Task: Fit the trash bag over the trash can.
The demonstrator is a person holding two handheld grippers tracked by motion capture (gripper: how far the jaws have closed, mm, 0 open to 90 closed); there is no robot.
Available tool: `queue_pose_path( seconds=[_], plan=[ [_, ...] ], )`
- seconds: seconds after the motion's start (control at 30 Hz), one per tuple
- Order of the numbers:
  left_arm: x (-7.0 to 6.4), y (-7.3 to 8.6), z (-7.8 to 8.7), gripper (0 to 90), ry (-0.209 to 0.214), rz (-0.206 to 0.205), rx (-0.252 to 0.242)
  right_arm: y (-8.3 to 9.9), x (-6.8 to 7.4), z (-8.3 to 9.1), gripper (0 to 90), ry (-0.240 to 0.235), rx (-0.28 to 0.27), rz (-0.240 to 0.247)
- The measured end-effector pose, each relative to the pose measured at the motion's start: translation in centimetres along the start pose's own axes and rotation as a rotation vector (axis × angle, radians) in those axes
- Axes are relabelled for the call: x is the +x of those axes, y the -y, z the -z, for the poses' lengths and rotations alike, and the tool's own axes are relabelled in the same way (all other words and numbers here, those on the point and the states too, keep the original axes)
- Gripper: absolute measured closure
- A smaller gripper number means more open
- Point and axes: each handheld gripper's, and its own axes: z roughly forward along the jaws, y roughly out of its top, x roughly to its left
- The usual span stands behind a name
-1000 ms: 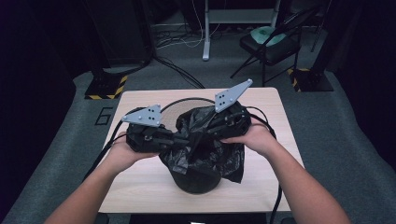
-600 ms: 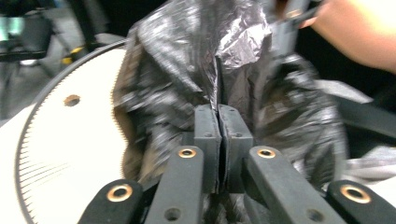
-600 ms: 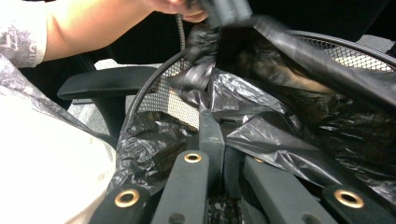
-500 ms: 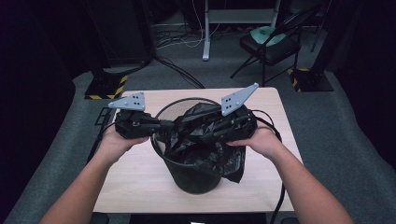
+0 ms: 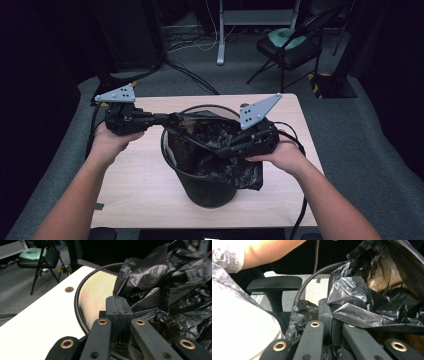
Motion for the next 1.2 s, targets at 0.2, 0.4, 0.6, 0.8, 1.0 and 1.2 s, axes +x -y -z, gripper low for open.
queue_pose_path(
  seconds=[0.2, 0.4, 0.6, 0.8, 1.0, 1.2],
  plan=[
    [-0.2, 1.8, -0.2, 84.1, 0.001, 0.024, 0.02, -0.4, 0.6, -0.8, 89.0, -0.013, 0.007, 0.015],
    [-0.2, 2.5, 0.5, 58.9, -0.016, 0.074, 0.0, -0.7, 0.5, -1.8, 89.0, -0.026, 0.004, 0.01],
    [-1.4, 2.5, 2.7, 47.7, -0.017, 0.065, -0.029, -1.4, 0.3, -2.6, 88.9, -0.03, 0.007, 0.002],
    [-3.4, 2.2, 3.3, 40.8, -0.002, 0.041, -0.025, -1.8, 0.3, -3.3, 88.9, -0.017, 0.034, 0.009],
    [-4.7, 1.5, 2.1, 37.4, 0.008, 0.027, -0.015, -2.0, 0.4, -3.6, 88.9, -0.011, 0.039, 0.01],
    [-4.4, 2.0, 0.1, 52.4, 0.003, 0.015, 0.041, -2.0, 0.6, -3.5, 88.8, -0.005, 0.045, 0.014]
  ],
)
